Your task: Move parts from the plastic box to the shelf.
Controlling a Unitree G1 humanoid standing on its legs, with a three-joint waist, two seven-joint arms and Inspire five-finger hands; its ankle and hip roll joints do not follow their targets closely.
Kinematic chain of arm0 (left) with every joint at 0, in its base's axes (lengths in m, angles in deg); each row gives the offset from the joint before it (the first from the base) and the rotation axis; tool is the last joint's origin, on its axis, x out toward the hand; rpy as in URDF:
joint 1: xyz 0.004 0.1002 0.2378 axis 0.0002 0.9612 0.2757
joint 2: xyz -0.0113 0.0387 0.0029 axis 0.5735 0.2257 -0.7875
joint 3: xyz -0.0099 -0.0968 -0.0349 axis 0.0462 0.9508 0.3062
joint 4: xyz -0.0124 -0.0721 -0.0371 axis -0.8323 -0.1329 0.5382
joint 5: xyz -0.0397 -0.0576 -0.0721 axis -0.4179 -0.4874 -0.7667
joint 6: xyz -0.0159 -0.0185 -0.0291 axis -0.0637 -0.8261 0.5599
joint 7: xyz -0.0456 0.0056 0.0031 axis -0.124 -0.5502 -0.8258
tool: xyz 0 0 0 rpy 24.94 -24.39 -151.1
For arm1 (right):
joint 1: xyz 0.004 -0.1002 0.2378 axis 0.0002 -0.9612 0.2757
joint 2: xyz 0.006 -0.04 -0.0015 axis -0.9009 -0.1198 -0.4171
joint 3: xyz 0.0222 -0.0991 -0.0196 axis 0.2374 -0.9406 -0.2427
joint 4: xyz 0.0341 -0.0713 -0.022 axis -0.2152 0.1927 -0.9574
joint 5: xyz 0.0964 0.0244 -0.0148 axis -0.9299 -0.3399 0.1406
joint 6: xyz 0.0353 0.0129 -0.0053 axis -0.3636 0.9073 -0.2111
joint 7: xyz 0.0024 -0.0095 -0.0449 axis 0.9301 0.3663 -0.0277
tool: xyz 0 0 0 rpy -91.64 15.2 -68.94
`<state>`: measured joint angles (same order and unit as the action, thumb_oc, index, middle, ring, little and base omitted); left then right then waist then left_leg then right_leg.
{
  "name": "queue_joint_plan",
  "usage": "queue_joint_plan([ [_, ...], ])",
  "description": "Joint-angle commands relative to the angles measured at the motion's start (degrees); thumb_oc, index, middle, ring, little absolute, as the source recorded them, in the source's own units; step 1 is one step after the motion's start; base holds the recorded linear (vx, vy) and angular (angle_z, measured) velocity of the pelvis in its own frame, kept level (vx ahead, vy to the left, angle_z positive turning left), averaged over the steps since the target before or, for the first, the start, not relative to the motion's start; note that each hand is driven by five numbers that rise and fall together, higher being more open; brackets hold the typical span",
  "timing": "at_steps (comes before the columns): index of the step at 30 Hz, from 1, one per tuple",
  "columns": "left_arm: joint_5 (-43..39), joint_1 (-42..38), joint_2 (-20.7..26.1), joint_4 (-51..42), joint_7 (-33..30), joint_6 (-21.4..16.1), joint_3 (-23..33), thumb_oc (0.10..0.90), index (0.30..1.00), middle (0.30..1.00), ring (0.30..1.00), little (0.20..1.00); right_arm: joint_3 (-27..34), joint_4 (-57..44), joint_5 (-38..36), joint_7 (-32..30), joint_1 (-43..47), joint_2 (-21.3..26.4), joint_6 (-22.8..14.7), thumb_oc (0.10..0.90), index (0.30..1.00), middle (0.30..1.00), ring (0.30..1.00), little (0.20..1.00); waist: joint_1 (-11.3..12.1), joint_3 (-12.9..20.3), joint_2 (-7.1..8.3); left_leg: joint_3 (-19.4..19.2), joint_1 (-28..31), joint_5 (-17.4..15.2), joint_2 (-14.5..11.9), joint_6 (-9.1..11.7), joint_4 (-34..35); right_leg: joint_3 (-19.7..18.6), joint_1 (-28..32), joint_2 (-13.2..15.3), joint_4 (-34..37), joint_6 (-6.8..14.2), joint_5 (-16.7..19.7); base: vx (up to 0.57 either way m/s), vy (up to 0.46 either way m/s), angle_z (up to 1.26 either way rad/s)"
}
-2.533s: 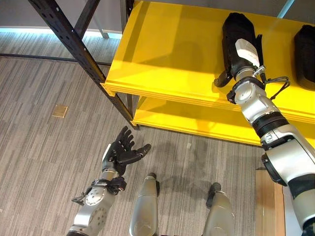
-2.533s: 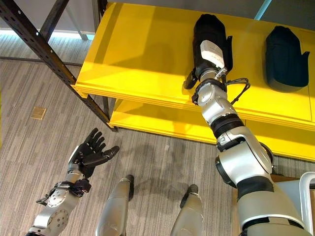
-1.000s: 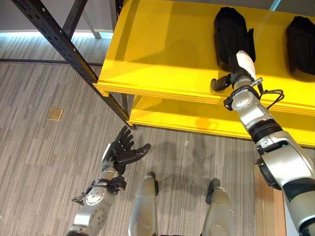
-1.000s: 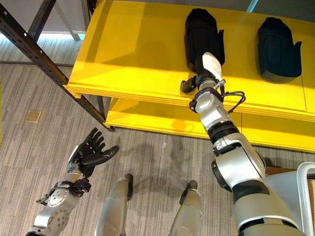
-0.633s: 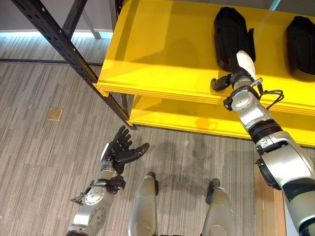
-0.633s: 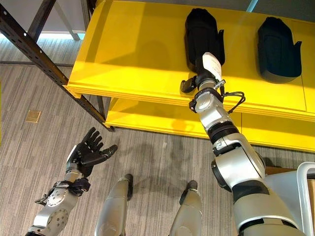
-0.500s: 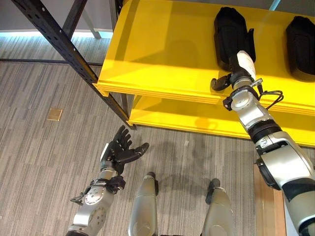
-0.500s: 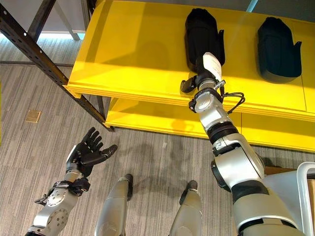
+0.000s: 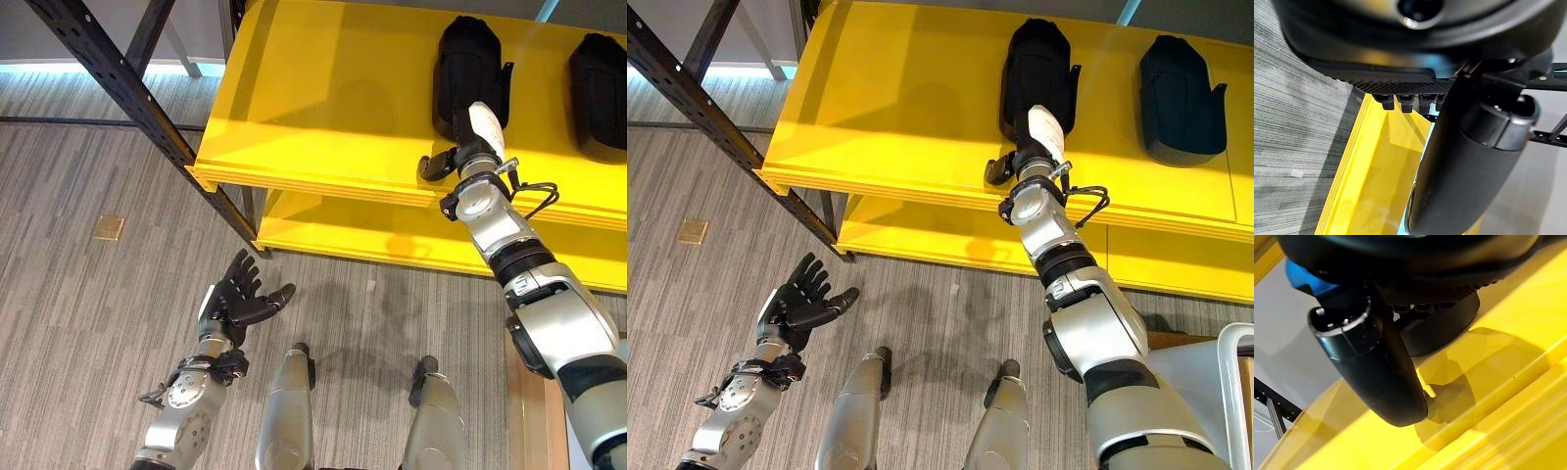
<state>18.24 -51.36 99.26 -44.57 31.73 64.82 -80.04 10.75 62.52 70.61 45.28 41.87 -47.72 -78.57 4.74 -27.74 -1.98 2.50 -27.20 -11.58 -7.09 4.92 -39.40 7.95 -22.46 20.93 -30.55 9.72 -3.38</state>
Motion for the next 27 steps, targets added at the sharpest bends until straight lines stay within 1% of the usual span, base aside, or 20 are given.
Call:
queue_joint_plan([
  [1, 2.25, 0.04, 2.42, -6.51, 0.12, -5.72, 3.33, 0.9, 1.0, 1.0, 1.0, 1.0, 0.68, 0.24, -2.37, 1.02, -0.76, -1.59, -1.48, 0.9, 1.0, 1.0, 1.0, 1.0, 1.37, 0.51, -0.1, 0.18, 0.47, 1.1, -1.63, -0.57, 2.63, -1.37, 1.54, -1.12, -5.14, -1.84, -5.35, 0.0, 0.0, 0.0],
  [15, 2.45, 0.16, 2.57, -6.51, 0.12, -5.6, 3.31, 0.9, 1.0, 1.0, 1.0, 1.0, 0.52, 0.59, -1.88, 1.15, -0.71, -1.37, -1.27, 0.9, 1.0, 1.0, 1.0, 1.0, 1.47, 0.39, -0.14, 0.21, 0.39, 1.04, -1.53, -0.61, 2.47, -1.48, 1.35, -1.1, -5.31, -1.8, -5.32, 0.0, 0.0, 0.0],
  [19, 2.6, -0.11, 2.28, -6.16, -0.02, -5.69, 3.21, 0.9, 1.0, 1.0, 1.0, 1.0, 0.19, 0.51, -1.19, 1.29, -1.01, -0.61, -1.19, 0.9, 1.0, 1.0, 1.0, 1.0, 1.29, 0.33, 0.31, 0.14, 0.64, 1.13, -1.76, -0.59, 2.73, -1.54, 1.42, -1.23, -5.23, -1.89, -5.37, 0.0, 0.0, 0.0],
  [27, 2.7, -0.05, 2.14, -5.96, 0.11, -5.49, 3.28, 0.9, 1.0, 1.0, 1.0, 1.0, 0.16, 0.84, -0.86, 1.49, -1.4, 0.28, -1.0, 0.9, 1.0, 1.0, 1.0, 1.0, 1.16, 0.32, 0.71, 0.17, 0.96, 1.32, -1.96, -0.45, 3.21, -1.53, 1.35, -1.39, -4.9, -1.86, -5.17, 0.0, 0.0, 0.0],
])
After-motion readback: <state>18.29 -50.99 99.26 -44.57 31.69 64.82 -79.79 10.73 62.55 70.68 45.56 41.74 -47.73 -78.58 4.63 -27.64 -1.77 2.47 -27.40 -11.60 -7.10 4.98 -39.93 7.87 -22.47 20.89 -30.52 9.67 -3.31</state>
